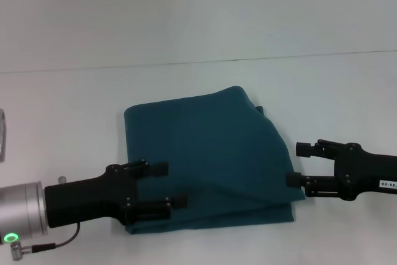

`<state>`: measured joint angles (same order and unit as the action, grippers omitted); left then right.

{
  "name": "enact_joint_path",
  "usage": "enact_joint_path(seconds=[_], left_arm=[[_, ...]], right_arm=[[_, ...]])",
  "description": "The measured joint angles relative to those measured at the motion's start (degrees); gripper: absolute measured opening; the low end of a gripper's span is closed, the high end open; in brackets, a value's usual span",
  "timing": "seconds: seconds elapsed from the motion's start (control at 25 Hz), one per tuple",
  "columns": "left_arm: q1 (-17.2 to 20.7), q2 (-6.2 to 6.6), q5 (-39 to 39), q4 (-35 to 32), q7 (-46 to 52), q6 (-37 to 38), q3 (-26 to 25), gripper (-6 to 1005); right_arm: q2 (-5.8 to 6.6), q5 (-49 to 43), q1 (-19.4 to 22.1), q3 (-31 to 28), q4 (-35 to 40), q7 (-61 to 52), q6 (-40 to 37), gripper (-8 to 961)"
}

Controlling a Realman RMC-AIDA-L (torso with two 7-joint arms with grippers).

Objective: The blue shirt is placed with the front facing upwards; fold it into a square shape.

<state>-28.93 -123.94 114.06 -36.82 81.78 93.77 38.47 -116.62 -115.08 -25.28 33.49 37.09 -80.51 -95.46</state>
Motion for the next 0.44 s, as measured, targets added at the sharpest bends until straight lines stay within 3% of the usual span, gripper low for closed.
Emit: enact_joint_path(seconds=[0.44], left_arm=[[0.19,-0.08,0.02,0.00,0.00,0.11,0.39,905]], right_arm=[[-0.23,-0.15,-0.11,0.01,0.00,-0.33,0.05,915]])
